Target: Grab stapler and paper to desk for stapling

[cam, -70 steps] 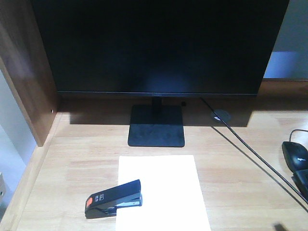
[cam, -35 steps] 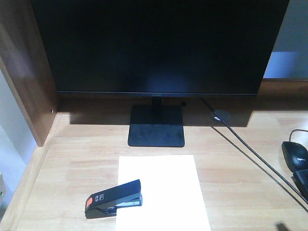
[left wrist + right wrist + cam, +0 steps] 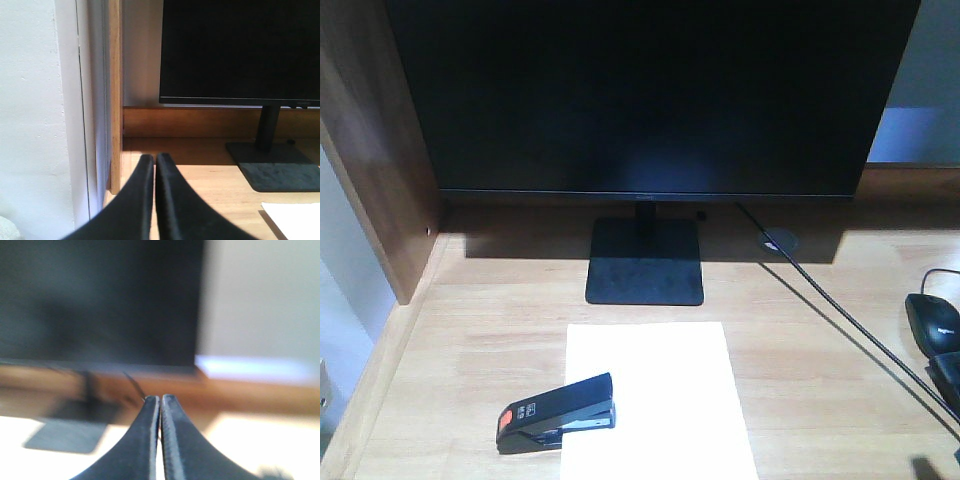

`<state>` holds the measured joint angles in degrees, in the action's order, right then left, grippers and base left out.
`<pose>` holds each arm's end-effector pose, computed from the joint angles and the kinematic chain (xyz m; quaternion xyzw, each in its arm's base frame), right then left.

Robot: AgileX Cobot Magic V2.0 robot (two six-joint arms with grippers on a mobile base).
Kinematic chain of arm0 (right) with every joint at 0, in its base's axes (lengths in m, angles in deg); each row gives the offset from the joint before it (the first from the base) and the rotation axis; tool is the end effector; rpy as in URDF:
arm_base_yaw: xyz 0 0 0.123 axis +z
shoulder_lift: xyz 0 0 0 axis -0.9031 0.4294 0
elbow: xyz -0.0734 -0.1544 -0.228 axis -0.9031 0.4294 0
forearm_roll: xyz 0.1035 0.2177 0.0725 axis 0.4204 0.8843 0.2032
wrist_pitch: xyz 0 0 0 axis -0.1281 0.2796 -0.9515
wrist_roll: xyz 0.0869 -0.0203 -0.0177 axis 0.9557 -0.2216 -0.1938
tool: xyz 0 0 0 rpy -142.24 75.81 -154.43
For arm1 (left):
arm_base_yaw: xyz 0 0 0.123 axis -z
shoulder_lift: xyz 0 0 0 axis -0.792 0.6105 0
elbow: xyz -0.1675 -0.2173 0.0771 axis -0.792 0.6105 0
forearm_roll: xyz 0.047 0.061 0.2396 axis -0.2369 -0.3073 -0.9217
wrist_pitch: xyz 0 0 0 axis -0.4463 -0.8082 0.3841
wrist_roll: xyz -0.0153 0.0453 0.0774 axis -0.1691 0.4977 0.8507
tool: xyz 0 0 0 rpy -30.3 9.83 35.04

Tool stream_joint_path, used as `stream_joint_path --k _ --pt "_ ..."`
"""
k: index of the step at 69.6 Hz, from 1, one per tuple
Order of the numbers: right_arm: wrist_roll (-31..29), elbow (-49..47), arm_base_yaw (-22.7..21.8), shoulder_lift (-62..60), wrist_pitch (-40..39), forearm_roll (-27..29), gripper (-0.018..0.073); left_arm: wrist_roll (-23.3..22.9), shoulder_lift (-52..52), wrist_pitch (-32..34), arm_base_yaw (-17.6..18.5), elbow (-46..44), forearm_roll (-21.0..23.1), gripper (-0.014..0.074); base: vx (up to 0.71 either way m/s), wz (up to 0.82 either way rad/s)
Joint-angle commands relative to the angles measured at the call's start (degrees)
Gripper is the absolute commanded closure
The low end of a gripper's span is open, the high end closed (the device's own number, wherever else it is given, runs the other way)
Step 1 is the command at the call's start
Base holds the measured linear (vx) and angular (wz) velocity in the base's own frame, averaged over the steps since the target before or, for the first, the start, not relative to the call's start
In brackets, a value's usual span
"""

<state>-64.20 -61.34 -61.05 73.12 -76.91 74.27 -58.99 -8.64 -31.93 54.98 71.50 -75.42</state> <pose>0.0736 0.0044 0.2363 -0.0164 0.7286 0.0251 0.6843 0.0564 -0.0035 0.1966 -0.0016 0.7154 -0.0413 0.6975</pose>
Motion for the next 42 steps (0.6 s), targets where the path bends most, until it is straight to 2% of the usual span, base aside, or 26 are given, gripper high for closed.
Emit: stream_joint_path --k 1,12,20,22,42 --pt "0.13 1.02 -3.63 -1.62 -5.2 0.43 0.0566 -0.36 -0.83 4.73 -0.08 0.63 0.52 0.0603 0.0 0.0" --pt "0.0 5.77 -7.04 -8.19 -5.38 0.49 0.0566 -0.36 -0.83 4.73 -0.08 0.63 0.52 0.0603 0.0 0.0" --pt "-0.23 9.06 -6.98 -12.48 -5.81 0.08 0.0566 -0.36 -0.83 4.73 -0.08 0.63 0.52 0.0603 0.0 0.0" --pt "-0.23 9.01 -6.98 -13.52 -3.83 0.08 0.0566 -0.36 -0.83 4.73 -0.08 0.63 0.52 0.0603 0.0 0.0" --pt "-1.1 9.0 -6.98 -13.31 -3.51 -1.48 0.0566 -0.36 -0.83 4.73 -0.08 0.63 0.52 0.0603 0.0 0.0"
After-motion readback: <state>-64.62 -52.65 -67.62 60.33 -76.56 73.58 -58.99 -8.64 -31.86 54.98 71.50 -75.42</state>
